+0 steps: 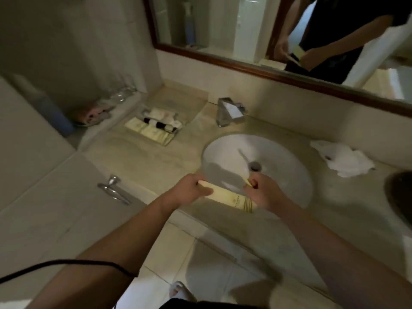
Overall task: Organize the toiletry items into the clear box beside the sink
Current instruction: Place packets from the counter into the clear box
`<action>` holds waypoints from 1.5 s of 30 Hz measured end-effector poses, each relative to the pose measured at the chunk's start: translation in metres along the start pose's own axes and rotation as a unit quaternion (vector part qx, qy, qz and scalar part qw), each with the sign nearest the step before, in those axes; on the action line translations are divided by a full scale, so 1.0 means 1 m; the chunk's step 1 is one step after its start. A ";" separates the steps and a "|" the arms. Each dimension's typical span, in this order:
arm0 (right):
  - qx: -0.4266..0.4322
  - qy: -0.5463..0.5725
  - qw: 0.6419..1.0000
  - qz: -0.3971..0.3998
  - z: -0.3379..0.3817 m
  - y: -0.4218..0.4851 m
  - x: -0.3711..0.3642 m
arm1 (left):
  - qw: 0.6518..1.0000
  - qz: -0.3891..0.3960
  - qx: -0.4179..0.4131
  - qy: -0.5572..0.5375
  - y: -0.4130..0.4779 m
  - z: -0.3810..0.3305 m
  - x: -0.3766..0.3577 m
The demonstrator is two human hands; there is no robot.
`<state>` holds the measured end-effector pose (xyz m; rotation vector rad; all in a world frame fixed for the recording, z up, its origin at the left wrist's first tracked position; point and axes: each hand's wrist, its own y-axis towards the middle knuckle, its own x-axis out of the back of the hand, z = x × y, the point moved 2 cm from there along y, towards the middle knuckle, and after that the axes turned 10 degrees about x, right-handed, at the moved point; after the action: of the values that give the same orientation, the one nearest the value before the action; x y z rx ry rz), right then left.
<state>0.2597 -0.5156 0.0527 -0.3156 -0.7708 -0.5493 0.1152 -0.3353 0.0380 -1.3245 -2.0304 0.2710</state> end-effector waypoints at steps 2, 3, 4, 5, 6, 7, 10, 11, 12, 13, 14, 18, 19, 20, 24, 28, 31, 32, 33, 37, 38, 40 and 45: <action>0.029 0.012 0.999 0.025 0.033 0.016 -0.022 | 0.999 -0.020 0.020 -0.032 -0.001 0.019 0.035; 0.033 0.024 0.998 0.040 0.047 0.024 -0.032 | 0.998 -0.027 0.032 -0.041 -0.001 0.028 0.049; 0.035 0.035 0.997 0.057 0.059 0.031 -0.041 | 0.998 -0.028 0.038 -0.050 -0.001 0.036 0.063; 0.040 0.038 0.996 0.073 0.068 0.038 -0.049 | 0.997 -0.025 0.039 -0.059 -0.001 0.043 0.075; 0.048 0.033 0.995 0.084 0.075 0.046 -0.055 | 0.997 -0.022 0.039 -0.066 0.000 0.048 0.085; 0.056 0.026 0.994 0.091 0.081 0.054 -0.060 | 0.996 -0.022 0.040 -0.071 0.001 0.054 0.096; 0.072 0.016 0.991 0.111 0.092 0.079 -0.070 | 0.994 -0.031 0.047 -0.093 0.010 0.065 0.122; 0.074 0.019 0.991 0.112 0.094 0.088 -0.072 | 0.993 -0.032 0.049 -0.100 0.015 0.067 0.129; 0.076 0.023 0.991 0.110 0.095 0.097 -0.074 | 0.993 -0.032 0.051 -0.105 0.020 0.068 0.135; 0.077 0.029 0.991 0.108 0.096 0.107 -0.075 | 0.992 -0.033 0.054 -0.108 0.025 0.068 0.141; 0.076 0.038 0.991 0.107 0.098 0.118 -0.076 | 0.992 -0.033 0.057 -0.110 0.031 0.068 0.147; 0.051 0.102 0.984 0.136 0.100 0.165 -0.082 | 0.990 -0.041 0.070 -0.111 0.060 0.064 0.172; 0.047 0.108 0.983 0.142 0.101 0.177 -0.082 | 0.991 -0.043 0.072 -0.108 0.066 0.061 0.180; 0.044 0.111 0.982 0.145 0.102 0.189 -0.083 | 0.991 -0.044 0.074 -0.103 0.073 0.060 0.188; 0.029 0.127 0.983 0.131 0.108 0.229 -0.089 | 0.988 -0.067 0.088 -0.105 0.097 0.054 0.223; 0.003 0.127 0.987 0.099 0.110 0.255 -0.095 | 0.983 -0.096 0.115 -0.104 0.122 0.054 0.253; -0.001 0.109 0.989 0.101 0.112 0.274 -0.101 | 0.982 -0.120 0.118 -0.086 0.140 0.052 0.280; 0.002 0.101 0.990 0.100 0.114 0.283 -0.103 | 0.983 -0.128 0.112 -0.066 0.148 0.051 0.290; 0.003 0.095 0.991 0.093 0.117 0.293 -0.105 | 0.985 -0.132 0.106 -0.039 0.156 0.051 0.300; -0.038 0.108 0.991 0.065 0.130 0.330 -0.118 | 0.983 -0.112 0.111 0.094 0.194 0.058 0.335; -0.056 0.112 0.990 0.064 0.133 0.338 -0.124 | 0.981 -0.097 0.111 0.127 0.203 0.060 0.342; -0.080 0.103 0.989 0.069 0.141 0.356 -0.134 | 0.975 -0.071 0.118 0.172 0.222 0.067 0.353; -0.083 0.046 0.993 0.077 0.158 0.393 -0.156 | 0.968 -0.046 0.109 0.223 0.255 0.087 0.363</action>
<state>0.3031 -0.0676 0.0188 -0.4958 -0.6074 -0.4803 0.1554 0.1133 -0.0011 -1.0416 -1.6242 0.1329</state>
